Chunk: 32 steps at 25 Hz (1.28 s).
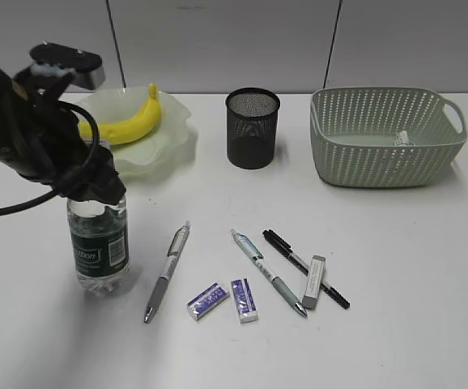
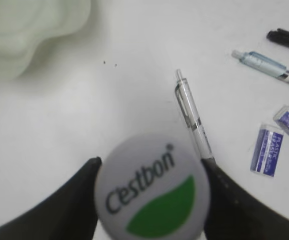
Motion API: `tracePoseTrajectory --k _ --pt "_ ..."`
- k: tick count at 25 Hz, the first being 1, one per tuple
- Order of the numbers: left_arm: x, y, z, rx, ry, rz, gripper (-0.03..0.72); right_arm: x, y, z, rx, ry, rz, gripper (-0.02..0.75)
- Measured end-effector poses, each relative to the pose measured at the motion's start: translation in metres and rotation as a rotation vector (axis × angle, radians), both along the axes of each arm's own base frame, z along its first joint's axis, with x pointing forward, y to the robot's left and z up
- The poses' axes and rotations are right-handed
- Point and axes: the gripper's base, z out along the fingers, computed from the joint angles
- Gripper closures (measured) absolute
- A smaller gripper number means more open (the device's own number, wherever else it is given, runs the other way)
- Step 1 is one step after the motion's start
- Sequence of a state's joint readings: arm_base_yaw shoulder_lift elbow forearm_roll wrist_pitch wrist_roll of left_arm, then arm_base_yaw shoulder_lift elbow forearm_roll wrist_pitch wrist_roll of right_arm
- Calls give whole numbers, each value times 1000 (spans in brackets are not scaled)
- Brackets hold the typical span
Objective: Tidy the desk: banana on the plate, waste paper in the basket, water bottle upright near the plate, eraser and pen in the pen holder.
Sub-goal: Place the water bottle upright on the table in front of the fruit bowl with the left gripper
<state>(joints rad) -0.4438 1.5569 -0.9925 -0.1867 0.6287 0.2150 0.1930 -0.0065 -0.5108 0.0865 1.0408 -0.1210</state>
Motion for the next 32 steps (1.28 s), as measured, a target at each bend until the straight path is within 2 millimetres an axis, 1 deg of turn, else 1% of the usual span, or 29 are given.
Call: tracePoseTrajectory --k 1,4,6,8,12,17,22,26,32 --pt "-5 3 5 -12 -29 3 261 0 0 0 0 0 0 221" --pt "-20 11 10 -49 -121 22 272 0 0 0 0 0 0 221" --pt "-27 16 6 -61 -162 35 272 0 0 0 0 0 0 221" --pt "-29 19 1 -60 -168 44 272 0 0 0 0 0 0 221" --pt "-22 18 -8 -69 -208 60 272 0 0 0 -1 0 -1 221" --pt "-11 15 -10 -96 -288 82 272 0 0 0 -2 0 -1 221" --pt "-11 15 -12 -96 -285 85 272 0 0 0 -2 0 -1 221" --pt "-7 13 -23 -79 -251 84 272 0 0 0 -2 0 -1 221" --pt "-3 12 -26 -72 -261 79 273 0 0 0 -2 0 -1 221"
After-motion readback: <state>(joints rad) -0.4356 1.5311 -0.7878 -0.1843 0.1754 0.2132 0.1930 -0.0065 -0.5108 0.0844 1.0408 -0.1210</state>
